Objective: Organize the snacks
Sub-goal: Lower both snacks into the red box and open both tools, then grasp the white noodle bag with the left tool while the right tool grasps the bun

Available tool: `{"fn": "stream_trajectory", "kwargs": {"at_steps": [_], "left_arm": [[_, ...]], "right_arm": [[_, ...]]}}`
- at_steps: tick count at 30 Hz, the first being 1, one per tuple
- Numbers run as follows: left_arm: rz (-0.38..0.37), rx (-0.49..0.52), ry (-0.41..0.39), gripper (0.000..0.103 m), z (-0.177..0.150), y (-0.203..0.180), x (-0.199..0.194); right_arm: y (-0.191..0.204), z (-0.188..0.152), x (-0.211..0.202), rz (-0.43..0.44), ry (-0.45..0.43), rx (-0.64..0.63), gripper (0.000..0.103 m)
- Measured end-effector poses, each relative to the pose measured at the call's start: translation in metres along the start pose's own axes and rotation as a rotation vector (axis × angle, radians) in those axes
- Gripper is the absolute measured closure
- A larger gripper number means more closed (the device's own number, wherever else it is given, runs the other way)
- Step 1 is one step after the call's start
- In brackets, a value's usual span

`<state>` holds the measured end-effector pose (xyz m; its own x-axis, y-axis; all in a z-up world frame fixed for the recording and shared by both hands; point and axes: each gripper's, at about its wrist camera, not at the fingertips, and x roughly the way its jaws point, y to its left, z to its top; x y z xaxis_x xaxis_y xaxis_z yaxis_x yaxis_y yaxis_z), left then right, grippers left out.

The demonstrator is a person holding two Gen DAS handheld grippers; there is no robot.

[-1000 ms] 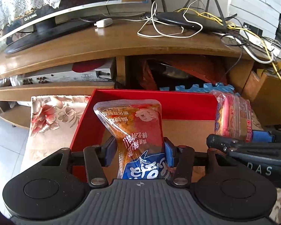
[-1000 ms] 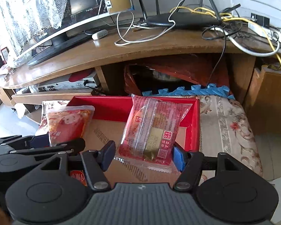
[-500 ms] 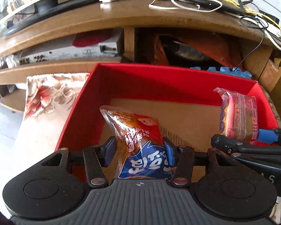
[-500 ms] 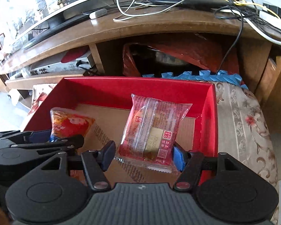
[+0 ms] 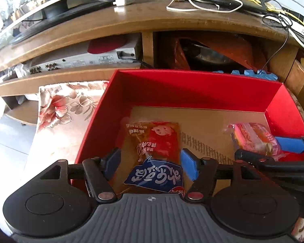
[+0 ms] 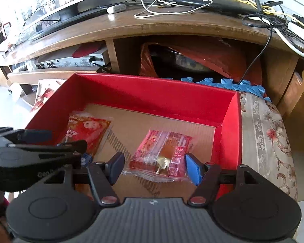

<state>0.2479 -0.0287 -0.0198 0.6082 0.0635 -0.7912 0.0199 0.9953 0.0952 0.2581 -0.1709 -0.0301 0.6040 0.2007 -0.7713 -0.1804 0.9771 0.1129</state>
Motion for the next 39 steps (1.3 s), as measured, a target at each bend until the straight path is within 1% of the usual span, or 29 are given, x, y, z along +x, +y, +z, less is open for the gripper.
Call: {"fn": "stream_trajectory", "kwargs": {"at_steps": [4, 10, 14, 21, 27, 33, 36, 39], "left_arm": [[0.009, 0.01, -0.027, 0.027, 0.0, -0.001, -0.011], [-0.008, -0.005, -0.054, 0.021, 0.001, 0.005, -0.028], [-0.02, -0.014, -0.058, 0.02, -0.002, 0.009, -0.036], [-0.042, -0.055, -0.045, 0.018, -0.014, 0.027, -0.052], [-0.045, -0.092, -0.033, 0.017, -0.03, 0.046, -0.068], [-0.039, -0.12, -0.016, 0.016, -0.051, 0.066, -0.081], [-0.043, -0.14, -0.005, 0.016, -0.059, 0.077, -0.085], [-0.05, -0.156, 0.01, 0.015, -0.066, 0.085, -0.085]], "right_arm": [[0.001, -0.001, -0.007, -0.004, -0.009, 0.002, 0.032], [0.002, -0.001, -0.025, -0.017, -0.046, -0.009, 0.032], [0.003, -0.003, -0.032, -0.011, -0.045, -0.005, 0.032], [0.016, -0.012, -0.047, 0.018, -0.043, -0.011, 0.032], [0.036, -0.023, -0.062, 0.064, -0.031, -0.033, 0.032], [0.058, -0.036, -0.069, 0.101, -0.003, -0.054, 0.031], [0.066, -0.042, -0.07, 0.129, 0.023, -0.044, 0.031], [0.074, -0.046, -0.068, 0.132, 0.038, -0.046, 0.03]]}}
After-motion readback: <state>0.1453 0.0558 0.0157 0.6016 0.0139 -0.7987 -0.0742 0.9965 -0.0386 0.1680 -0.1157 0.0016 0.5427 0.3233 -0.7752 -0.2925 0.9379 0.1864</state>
